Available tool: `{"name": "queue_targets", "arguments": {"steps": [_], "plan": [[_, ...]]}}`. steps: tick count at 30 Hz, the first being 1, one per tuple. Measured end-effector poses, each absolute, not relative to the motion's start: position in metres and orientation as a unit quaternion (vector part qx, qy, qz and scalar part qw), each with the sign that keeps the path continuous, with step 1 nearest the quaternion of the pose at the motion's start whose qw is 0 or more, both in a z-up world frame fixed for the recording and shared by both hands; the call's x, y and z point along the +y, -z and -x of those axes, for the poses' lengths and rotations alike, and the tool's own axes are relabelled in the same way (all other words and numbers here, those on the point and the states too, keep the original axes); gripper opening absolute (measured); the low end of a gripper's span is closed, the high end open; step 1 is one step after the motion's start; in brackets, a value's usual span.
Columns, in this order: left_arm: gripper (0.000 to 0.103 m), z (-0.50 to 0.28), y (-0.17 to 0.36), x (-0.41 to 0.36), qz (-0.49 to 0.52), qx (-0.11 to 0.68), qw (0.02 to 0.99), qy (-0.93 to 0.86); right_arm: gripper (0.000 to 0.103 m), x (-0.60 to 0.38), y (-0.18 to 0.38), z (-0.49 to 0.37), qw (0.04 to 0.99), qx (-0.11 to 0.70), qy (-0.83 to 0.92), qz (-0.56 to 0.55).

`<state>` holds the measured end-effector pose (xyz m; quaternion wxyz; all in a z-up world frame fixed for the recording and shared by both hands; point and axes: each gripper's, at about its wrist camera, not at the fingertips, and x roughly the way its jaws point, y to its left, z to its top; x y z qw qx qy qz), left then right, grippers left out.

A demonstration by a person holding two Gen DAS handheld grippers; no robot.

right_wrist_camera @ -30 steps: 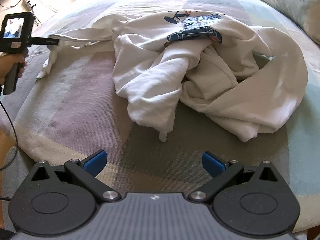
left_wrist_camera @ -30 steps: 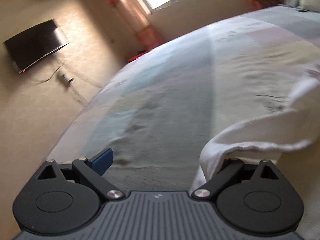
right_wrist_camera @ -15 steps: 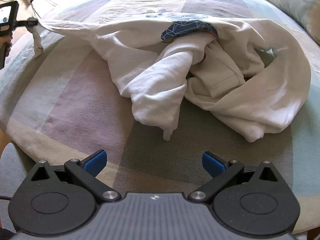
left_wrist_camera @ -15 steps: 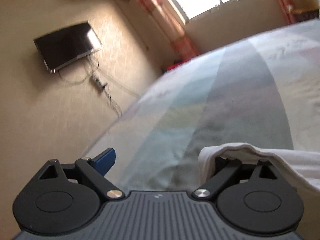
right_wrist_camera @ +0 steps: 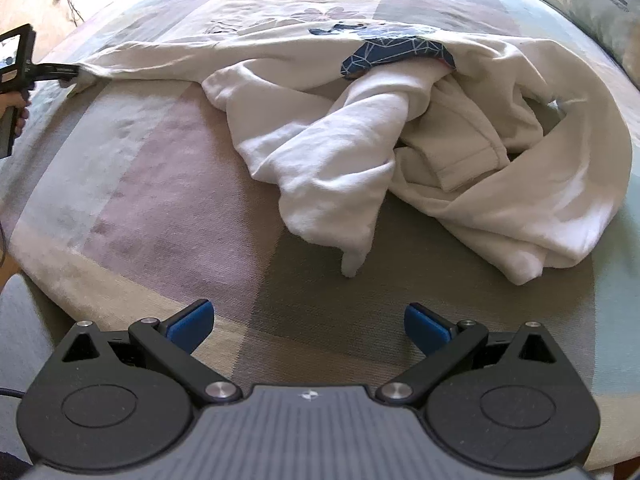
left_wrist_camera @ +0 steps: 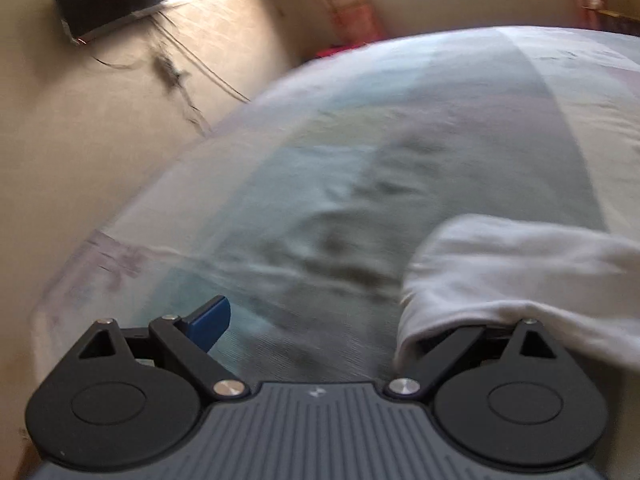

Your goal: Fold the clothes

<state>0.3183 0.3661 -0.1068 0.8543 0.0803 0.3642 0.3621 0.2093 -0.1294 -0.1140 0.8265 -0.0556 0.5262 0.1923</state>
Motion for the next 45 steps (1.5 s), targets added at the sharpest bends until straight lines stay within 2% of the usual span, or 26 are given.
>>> {"name": "queue_targets", "arguments": {"steps": [4, 9, 11, 16, 27, 41, 45], "plan": [[0.095, -0.318, 0.086, 0.365, -0.138, 0.322, 0.856, -0.381, 0.103, -0.128, 0.117, -0.210, 0.825, 0.530, -0.188, 0.058], [0.095, -0.309, 0.080, 0.328, -0.306, 0.234, 0.854, -0.350, 0.103, -0.124, 0.117, -0.208, 0.824, 0.528, -0.197, 0.062], [0.096, -0.308, 0.088, 0.323, -0.327, 0.252, 0.849, -0.329, 0.103, -0.123, 0.117, -0.207, 0.823, 0.528, -0.199, 0.064], [0.097, -0.308, 0.116, 0.348, -0.299, 0.361, 0.821, -0.325, 0.103, -0.124, 0.115, -0.205, 0.825, 0.524, -0.201, 0.061], [0.097, -0.272, 0.102, 0.341, -0.207, 0.461, 0.824, -0.257, 0.103, -0.132, 0.105, -0.197, 0.836, 0.505, -0.212, 0.045], [0.097, -0.240, 0.040, 0.233, -0.159, 0.446, 0.870, -0.138, 0.103, -0.170, 0.085, -0.172, 0.858, 0.470, -0.207, 0.006], [0.097, -0.247, 0.027, 0.171, -0.178, 0.428, 0.883, -0.066, 0.103, -0.180, 0.082, -0.163, 0.863, 0.462, -0.203, -0.007]]}}
